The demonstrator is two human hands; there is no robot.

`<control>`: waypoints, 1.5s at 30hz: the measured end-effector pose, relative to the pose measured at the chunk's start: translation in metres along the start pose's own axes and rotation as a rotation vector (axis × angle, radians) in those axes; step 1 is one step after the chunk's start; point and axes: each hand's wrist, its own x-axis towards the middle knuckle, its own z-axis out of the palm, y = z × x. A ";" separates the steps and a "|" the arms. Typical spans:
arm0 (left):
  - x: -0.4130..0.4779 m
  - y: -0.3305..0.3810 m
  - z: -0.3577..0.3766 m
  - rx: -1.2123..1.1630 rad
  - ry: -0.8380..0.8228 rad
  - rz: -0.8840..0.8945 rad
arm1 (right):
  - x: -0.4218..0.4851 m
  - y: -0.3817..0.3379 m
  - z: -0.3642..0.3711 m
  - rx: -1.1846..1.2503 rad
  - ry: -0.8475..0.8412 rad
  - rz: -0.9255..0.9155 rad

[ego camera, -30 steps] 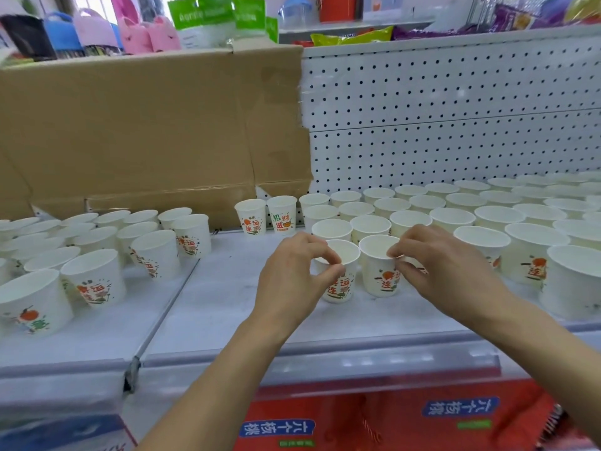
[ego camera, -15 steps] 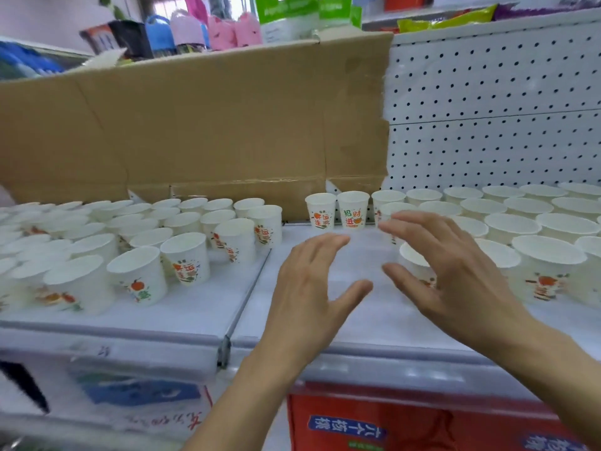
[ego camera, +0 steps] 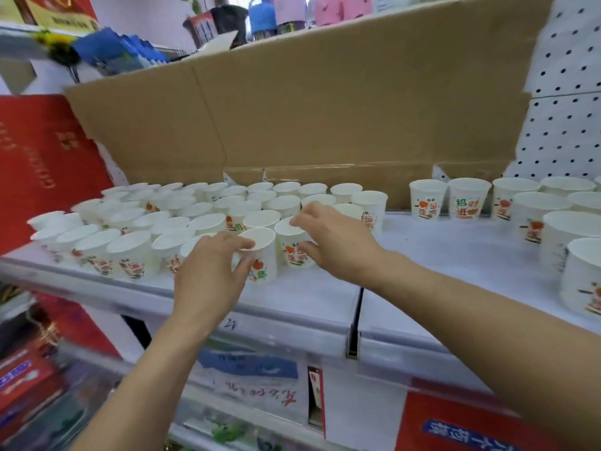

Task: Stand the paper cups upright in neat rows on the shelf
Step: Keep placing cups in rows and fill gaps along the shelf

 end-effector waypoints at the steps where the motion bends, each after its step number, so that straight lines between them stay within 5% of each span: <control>1: 0.003 -0.001 0.000 0.008 -0.011 0.011 | 0.007 -0.002 0.004 -0.052 0.002 -0.011; 11: -0.022 0.044 -0.010 -0.191 0.061 0.179 | -0.064 0.007 -0.036 0.040 0.226 0.013; 28: -0.100 0.346 0.009 -0.782 -0.020 0.596 | -0.356 0.146 -0.223 -0.072 0.488 0.328; 35: -0.114 0.439 0.035 -0.630 -0.116 0.654 | -0.415 0.194 -0.256 -0.307 0.338 0.383; 45: -0.119 0.464 0.055 -0.439 -0.175 0.598 | -0.422 0.214 -0.249 -0.461 0.255 0.308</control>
